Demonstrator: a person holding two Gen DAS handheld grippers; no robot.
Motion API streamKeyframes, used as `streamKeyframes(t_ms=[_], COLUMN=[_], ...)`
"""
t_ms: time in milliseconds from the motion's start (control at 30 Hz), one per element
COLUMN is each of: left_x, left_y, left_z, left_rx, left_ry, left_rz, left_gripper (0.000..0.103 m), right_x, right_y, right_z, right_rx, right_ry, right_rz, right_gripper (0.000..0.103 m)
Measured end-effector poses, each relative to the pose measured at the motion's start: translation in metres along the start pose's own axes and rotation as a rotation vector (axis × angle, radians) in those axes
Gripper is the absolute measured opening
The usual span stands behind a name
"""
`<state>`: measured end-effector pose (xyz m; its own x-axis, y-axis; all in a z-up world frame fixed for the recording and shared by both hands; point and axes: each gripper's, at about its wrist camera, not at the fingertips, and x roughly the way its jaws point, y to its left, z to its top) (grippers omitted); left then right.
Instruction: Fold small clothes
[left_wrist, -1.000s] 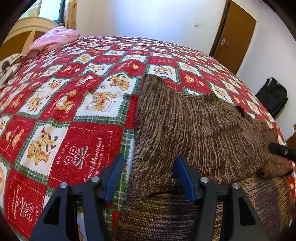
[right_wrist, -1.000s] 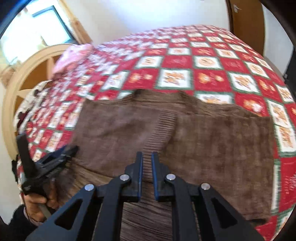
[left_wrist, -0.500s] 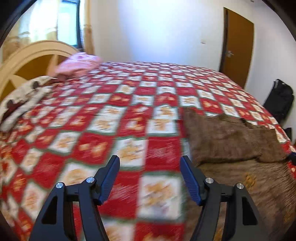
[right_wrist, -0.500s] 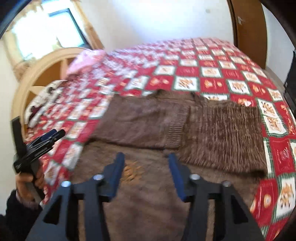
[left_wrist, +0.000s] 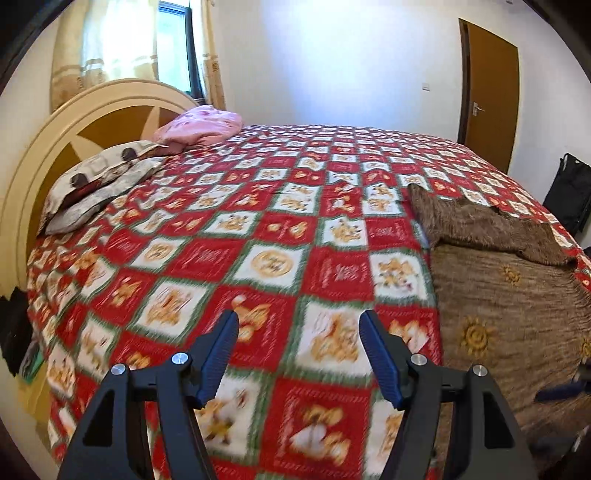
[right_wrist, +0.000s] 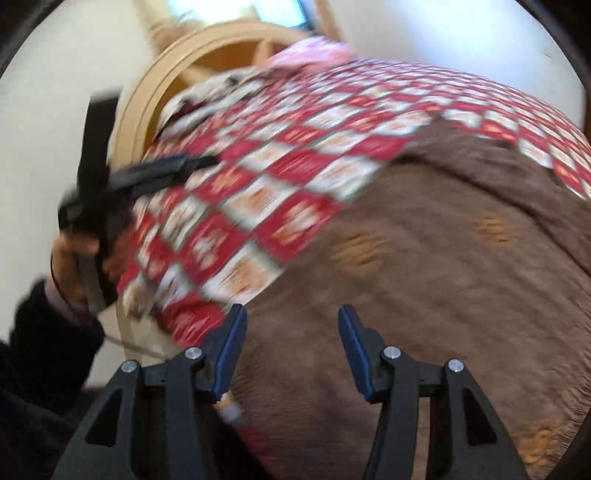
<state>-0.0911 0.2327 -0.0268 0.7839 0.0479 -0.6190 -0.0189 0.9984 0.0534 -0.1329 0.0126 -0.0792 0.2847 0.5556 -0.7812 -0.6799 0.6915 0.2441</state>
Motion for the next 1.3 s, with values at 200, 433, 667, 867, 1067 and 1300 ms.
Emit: streamKeyframes(t_ms=[200,433,667,867,1067,1300], left_x=[-0.014,-0.021,-0.02,-0.014,-0.014,-0.026], left_y=[0.015,0.024,0.017,-0.01,-0.046,-0.071], left_z=[-0.016,-0.022,-0.024,-0.019,-0.013,-0.024], left_rx=[-0.018,-0.033,0.028,0.159,0.376,0.627], left_ry=[-0.015,-0.034,-0.04,-0.054,-0.09,-0.083], left_rz=[-0.002,-0.011,-0.024,-0.2,-0.46,-0.579], left_gripper=[0.069,0.069,0.069,0.069,0.069,0.069], right_x=[0.036,0.064,0.053,0.023,0.002,0.003], right_y=[0.052,0.072,0.059,-0.012,-0.08,-0.085], right_z=[-0.017,-0.034,-0.03,-0.008,0.001,0.001], right_rx=[-0.191,-0.327,-0.27,0.054,0.285,0.309], right_ry=[0.078,0.144,0.132,0.048,-0.03,-0.002], right_rz=[-0.001,-0.114,-0.094,0.049,0.079,0.143], right_gripper=[0.056,0.047,0.01,0.008,0.009,0.053])
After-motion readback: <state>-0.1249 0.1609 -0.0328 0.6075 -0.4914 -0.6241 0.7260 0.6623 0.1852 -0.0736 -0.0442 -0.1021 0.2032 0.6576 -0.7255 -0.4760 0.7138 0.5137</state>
